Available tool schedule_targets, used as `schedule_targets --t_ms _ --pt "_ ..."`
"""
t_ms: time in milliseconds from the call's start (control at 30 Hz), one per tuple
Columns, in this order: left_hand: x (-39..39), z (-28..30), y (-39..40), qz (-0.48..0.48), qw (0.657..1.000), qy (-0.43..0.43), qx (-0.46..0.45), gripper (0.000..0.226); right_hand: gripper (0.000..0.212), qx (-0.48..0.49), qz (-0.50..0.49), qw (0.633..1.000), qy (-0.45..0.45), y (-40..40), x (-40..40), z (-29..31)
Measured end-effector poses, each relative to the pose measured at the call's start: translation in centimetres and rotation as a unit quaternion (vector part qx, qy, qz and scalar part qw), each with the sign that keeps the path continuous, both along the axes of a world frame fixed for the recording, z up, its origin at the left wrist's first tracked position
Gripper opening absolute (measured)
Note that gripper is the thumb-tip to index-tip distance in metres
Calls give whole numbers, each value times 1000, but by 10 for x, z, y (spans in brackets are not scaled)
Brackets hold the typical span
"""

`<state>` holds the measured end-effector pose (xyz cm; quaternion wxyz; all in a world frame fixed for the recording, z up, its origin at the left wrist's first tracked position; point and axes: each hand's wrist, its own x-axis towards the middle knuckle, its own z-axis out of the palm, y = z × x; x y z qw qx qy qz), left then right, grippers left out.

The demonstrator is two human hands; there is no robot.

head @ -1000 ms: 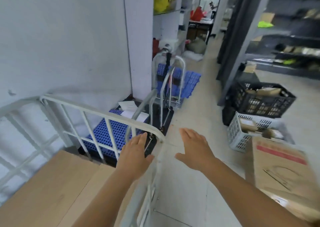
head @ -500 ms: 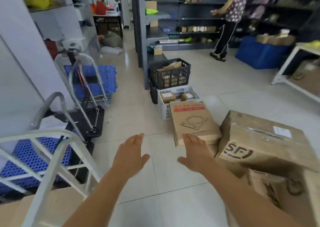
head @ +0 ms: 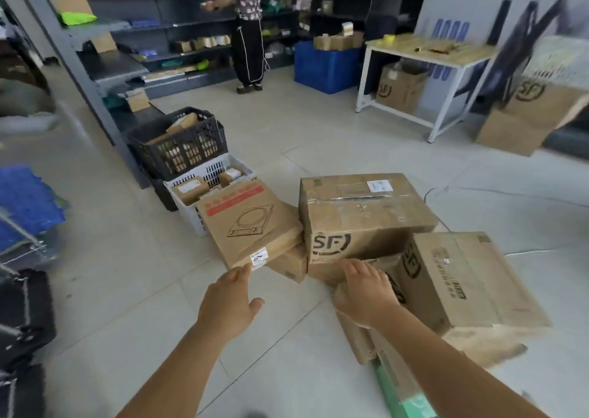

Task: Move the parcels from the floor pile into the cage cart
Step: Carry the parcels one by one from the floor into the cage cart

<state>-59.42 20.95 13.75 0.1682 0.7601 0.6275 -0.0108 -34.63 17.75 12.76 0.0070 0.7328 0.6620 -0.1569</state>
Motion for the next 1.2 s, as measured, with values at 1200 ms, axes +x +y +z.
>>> schedule_targets --t_ms 1200 --pt "295 -151 399 -51 986 88 -129 71 81 -95 -210 973 3 342 370 -155"
